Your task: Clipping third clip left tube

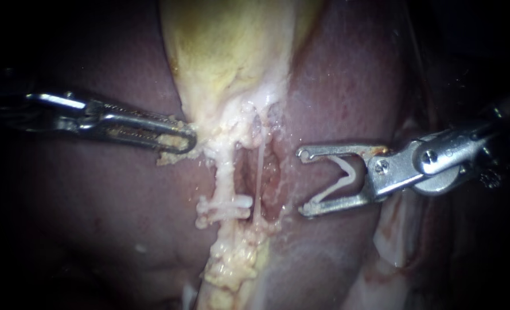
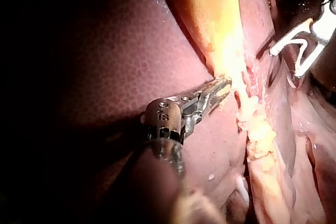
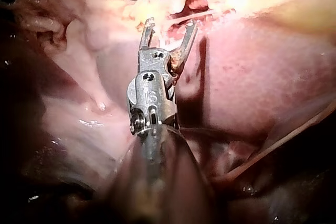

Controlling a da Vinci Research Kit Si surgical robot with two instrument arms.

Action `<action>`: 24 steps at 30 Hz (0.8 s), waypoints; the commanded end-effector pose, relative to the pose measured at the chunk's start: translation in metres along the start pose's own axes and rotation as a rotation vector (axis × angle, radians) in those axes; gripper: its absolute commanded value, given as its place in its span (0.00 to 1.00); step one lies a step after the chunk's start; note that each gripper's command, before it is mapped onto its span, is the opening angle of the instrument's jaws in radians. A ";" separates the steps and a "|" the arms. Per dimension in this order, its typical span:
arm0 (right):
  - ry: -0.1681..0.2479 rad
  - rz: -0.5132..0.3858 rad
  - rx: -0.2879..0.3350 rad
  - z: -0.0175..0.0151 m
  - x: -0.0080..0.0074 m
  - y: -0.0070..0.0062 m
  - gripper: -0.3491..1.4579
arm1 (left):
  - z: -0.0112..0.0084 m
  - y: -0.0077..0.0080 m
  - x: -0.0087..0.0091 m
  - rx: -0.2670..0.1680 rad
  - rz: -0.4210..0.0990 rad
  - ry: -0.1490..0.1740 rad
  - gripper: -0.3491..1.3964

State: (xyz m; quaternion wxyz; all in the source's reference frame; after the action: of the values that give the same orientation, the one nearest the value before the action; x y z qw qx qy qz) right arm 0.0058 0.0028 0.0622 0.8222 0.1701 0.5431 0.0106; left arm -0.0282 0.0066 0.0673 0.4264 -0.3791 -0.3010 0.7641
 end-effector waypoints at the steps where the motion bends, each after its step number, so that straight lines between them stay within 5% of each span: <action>1: 0.000 0.000 0.000 0.0000 0.0000 0.0000 0.47 | -0.0001 0.0001 0.0000 -0.001 0.000 0.000 0.00; 7: 0.000 0.000 0.000 0.0000 0.0001 0.0000 0.47 | -0.0019 0.0004 0.0008 -0.010 -0.005 -0.001 0.00; 18: 0.000 0.000 0.000 0.0001 0.0002 -0.0001 0.47 | -0.0095 0.0044 0.0055 -0.059 -0.066 0.102 0.00; 24: 0.001 0.000 0.002 0.0003 0.0004 -0.0002 0.47 | -0.0097 0.0053 0.0053 -0.046 -0.073 0.110 0.00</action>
State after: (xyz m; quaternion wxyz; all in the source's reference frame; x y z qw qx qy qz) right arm 0.0063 0.0026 0.0619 0.8218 0.1707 0.5436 0.0105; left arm -0.0241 0.0101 0.0564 0.4609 -0.4193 -0.3090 0.7185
